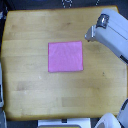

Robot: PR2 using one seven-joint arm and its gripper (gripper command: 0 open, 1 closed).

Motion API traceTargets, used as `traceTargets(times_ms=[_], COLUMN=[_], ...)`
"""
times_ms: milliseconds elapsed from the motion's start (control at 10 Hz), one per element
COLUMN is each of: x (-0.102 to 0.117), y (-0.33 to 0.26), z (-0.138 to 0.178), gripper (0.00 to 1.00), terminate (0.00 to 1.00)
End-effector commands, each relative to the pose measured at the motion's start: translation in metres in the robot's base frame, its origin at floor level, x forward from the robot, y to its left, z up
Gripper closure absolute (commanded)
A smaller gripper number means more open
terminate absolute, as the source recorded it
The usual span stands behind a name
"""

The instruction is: Folding a cloth

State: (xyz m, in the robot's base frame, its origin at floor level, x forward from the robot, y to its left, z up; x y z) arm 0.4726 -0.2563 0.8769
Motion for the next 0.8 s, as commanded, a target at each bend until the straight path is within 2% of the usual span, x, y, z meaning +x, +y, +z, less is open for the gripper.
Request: traceTargets(times_ms=[0, 300, 600, 700], x=[0.008, -0.001, -0.006, 0.0], y=[0.035, 0.045, 0.054, 0.064], z=[-0.051, -0.089, -0.108, -0.116], gripper=[0.0, 0.0, 0.0, 0.0], terminate=[0.0, 0.0, 0.0, 0.0])
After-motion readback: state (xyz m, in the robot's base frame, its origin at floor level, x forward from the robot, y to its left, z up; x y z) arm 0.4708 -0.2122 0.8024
